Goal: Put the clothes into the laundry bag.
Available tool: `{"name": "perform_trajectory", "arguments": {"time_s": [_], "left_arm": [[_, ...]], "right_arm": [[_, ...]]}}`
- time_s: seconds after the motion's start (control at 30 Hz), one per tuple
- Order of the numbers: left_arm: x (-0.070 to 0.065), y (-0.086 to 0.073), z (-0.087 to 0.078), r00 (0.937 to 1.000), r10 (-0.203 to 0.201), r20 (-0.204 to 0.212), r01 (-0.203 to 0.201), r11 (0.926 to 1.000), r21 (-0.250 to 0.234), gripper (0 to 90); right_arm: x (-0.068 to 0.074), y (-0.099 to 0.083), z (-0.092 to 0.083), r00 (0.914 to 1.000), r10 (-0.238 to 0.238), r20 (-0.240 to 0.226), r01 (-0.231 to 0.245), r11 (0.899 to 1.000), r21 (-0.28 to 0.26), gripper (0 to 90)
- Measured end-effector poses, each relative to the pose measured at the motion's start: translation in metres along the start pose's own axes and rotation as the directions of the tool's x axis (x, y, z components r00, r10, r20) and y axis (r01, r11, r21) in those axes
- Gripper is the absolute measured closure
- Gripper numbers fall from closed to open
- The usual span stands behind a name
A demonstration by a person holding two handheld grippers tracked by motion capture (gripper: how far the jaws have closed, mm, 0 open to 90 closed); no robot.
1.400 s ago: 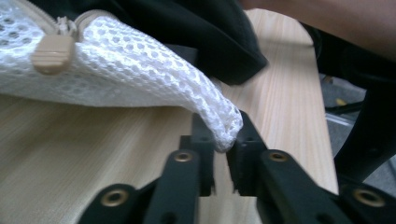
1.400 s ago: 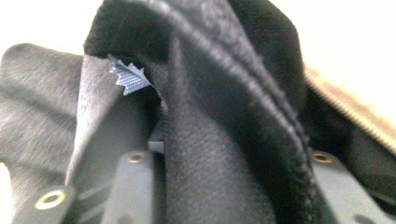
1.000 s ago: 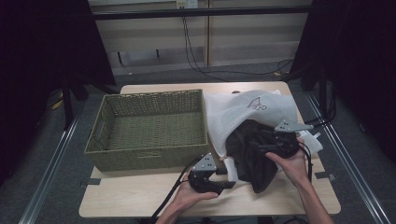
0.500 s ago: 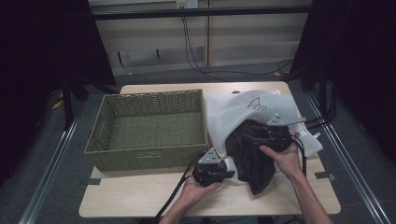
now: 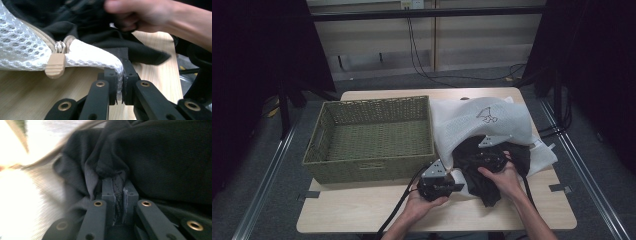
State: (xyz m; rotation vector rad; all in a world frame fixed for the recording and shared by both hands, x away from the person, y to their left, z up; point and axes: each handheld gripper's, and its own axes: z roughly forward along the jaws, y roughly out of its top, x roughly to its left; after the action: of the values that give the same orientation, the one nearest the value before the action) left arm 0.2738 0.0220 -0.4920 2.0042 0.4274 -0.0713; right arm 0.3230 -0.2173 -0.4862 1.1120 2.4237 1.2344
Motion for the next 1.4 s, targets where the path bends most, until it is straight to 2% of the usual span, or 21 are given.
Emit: {"name": "perform_trajectory", "arguments": {"time_s": [0.2, 0.27, 0.3, 0.33, 0.43, 0.57, 0.63, 0.7, 0.77, 0.83, 0.9, 1.03, 1.1, 1.17, 1.2, 1.23, 1.27, 1.33, 1.4], "left_arm": [[-0.003, -0.005, -0.005, 1.0000, 0.009, -0.003, -0.009, 0.9999, 0.009, 85.9], [-0.003, -0.007, -0.007, 0.9999, 0.011, 0.002, -0.011, 0.9999, 0.000, 86.0], [-0.003, -0.009, -0.007, 1.0000, -0.001, 0.010, 0.001, 1.0000, -0.009, 86.0], [-0.002, -0.009, -0.008, 1.0000, 0.009, 0.005, -0.009, 1.0000, 0.002, 86.0], [-0.001, -0.010, -0.012, 0.9996, 0.007, 0.026, -0.006, 0.9999, -0.013, 86.1], [0.001, -0.008, -0.017, 0.9995, 0.009, 0.029, -0.009, 0.9998, -0.019, 86.0], [0.002, -0.007, -0.018, 0.9999, 0.002, 0.012, -0.002, 0.9999, -0.016, 85.7], [0.002, -0.009, -0.018, 0.9998, 0.016, -0.014, -0.016, 0.9999, 0.005, 84.9], [0.003, -0.011, -0.017, 0.9999, 0.011, -0.009, -0.011, 0.9999, 0.004, 83.8], [0.002, -0.011, -0.017, 0.9999, 0.009, -0.009, -0.009, 1.0000, 0.000, 80.8], [0.001, -0.010, -0.018, 0.9999, 0.012, -0.012, -0.012, 0.9999, -0.006, 78.1], [-0.002, -0.008, -0.025, 0.9996, 0.016, -0.023, -0.017, 0.9997, -0.017, 71.3], [-0.005, -0.006, -0.030, 0.9996, 0.014, -0.024, -0.015, 0.9990, -0.041, 69.0], [-0.006, -0.004, -0.036, 0.9983, 0.040, -0.043, -0.041, 0.9985, -0.036, 66.6], [-0.006, -0.003, -0.039, 0.9982, 0.049, -0.035, -0.050, 0.9978, -0.043, 66.4], [-0.007, -0.002, -0.042, 0.9983, 0.041, -0.042, -0.043, 0.9975, -0.056, 66.0], [-0.008, 0.000, -0.045, 0.9973, 0.049, -0.054, -0.052, 0.9968, -0.061, 65.5], [-0.009, 0.004, -0.049, 0.9967, 0.064, -0.051, -0.067, 0.9954, -0.069, 65.5], [-0.010, 0.008, -0.049, 0.9973, 0.070, -0.024, -0.072, 0.9932, -0.092, 69.8]], "right_arm": [[-0.013, 0.014, 0.021, 0.9971, 0.024, 0.073, -0.021, 0.999, -0.039, 85.7], [-0.019, 0.020, 0.028, 0.9930, 0.043, 0.109, -0.037, 0.997, -0.064, 85.8], [-0.021, 0.022, 0.030, 0.9913, 0.050, 0.122, -0.041, 0.997, -0.072, 85.8], [-0.025, 0.026, 0.034, 0.9875, 0.056, 0.147, -0.043, 0.995, -0.090, 85.8], [-0.028, 0.035, 0.036, 0.9830, 0.058, 0.174, -0.039, 0.993, -0.112, 85.8], [-0.034, 0.049, 0.034, 0.9738, 0.080, 0.213, -0.047, 0.987, -0.156, 85.7], [-0.033, 0.049, 0.036, 0.9751, 0.077, 0.208, -0.045, 0.987, -0.156, 84.7], [-0.030, 0.044, 0.037, 0.9805, 0.074, 0.182, -0.047, 0.988, -0.150, 82.3], [-0.027, 0.038, 0.034, 0.9867, 0.065, 0.149, -0.043, 0.988, -0.151, 79.0], [-0.022, 0.031, 0.024, 0.9907, 0.061, 0.121, -0.042, 0.987, -0.157, 71.8], [-0.019, 0.027, 0.016, 0.9917, 0.056, 0.115, -0.037, 0.986, -0.161, 68.6], [-0.011, 0.017, -0.010, 0.9963, 0.036, 0.078, -0.022, 0.985, -0.170, 59.3], [-0.009, 0.010, -0.025, 0.9975, 0.034, 0.062, -0.022, 0.982, -0.186, 55.9], [-0.005, 0.002, -0.038, 0.9981, 0.025, 0.056, -0.014, 0.984, -0.178, 52.2], [-0.004, -0.002, -0.043, 0.9983, 0.023, 0.054, -0.013, 0.985, -0.172, 49.9], [-0.002, -0.007, -0.048, 0.9986, 0.019, 0.049, -0.011, 0.987, -0.160, 46.1], [0.000, -0.011, -0.052, 0.9990, 0.015, 0.043, -0.008, 0.989, -0.147, 42.2], [0.004, -0.020, -0.056, 0.9996, 0.013, 0.023, -0.010, 0.991, -0.135, 36.0], [0.010, -0.028, -0.057, 1.0000, 0.000, 0.006, 0.001, 0.992, -0.125, 31.6]]}}
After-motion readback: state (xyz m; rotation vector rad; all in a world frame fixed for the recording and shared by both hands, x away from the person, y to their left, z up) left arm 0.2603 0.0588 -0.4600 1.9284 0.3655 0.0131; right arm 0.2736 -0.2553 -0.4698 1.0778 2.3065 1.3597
